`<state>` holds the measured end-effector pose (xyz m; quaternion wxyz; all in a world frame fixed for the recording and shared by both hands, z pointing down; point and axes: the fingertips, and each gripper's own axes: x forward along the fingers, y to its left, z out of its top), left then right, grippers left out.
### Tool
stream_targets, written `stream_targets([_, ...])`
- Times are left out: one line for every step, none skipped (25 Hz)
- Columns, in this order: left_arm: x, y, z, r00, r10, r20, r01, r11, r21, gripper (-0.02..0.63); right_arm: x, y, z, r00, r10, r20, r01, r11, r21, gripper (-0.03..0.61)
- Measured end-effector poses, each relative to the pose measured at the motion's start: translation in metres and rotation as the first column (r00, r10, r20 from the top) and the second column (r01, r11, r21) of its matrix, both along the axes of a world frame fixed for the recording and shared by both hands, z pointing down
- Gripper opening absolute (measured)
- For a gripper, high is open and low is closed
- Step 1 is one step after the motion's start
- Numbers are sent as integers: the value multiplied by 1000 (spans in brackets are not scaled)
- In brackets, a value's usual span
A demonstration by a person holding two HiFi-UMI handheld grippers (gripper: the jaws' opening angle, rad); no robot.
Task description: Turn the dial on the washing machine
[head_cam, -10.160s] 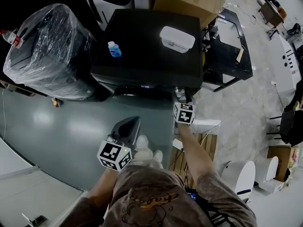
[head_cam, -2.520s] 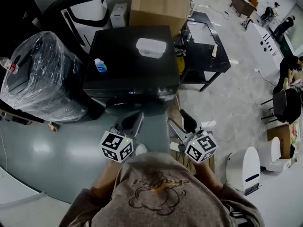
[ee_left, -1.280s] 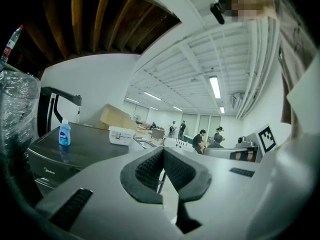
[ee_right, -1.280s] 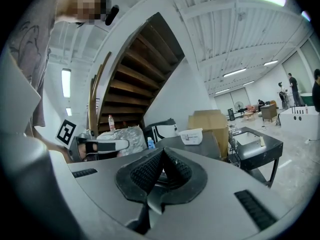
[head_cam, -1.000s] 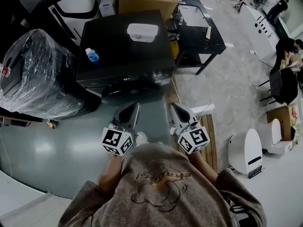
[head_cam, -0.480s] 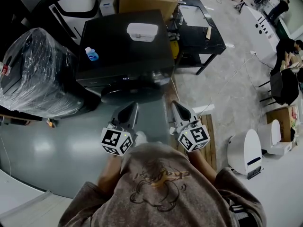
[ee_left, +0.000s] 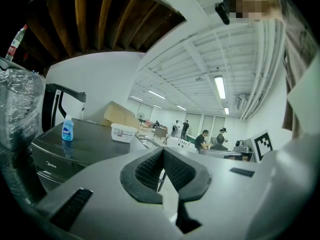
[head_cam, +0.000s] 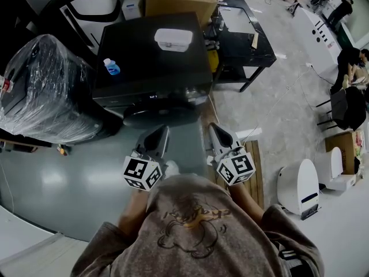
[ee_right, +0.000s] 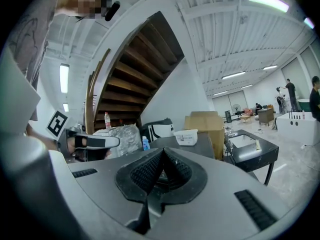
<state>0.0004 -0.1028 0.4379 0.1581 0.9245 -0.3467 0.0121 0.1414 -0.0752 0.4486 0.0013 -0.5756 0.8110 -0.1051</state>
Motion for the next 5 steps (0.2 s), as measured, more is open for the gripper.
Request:
stream_targets([1,0,0,1000,-1,0,1,1000,-1,-8,0,0,0,1000,-2,-3,2,1000,0,2])
stream_targets([2,0,0,1000,-2,-1,2,1000,-3,-8,0,0,1,1000,-4,-5,4,1000,-2,2])
stream_targets([2,0,0,1000,-3,-1,3,1000,-5,-8,0,-1,2,1000,-6,-6,6,1000,-4,2])
stream_targets([3,0,0,1000,-4,-1,4,1000,-8,-8,0,-1,2,1000,-7,-7,7,1000,-6,2])
stream_targets([3,0,1,1000,-5,-1,5,1000,-10,-8,0,-1,3,1000,-8,-8,8,1000,-8,2])
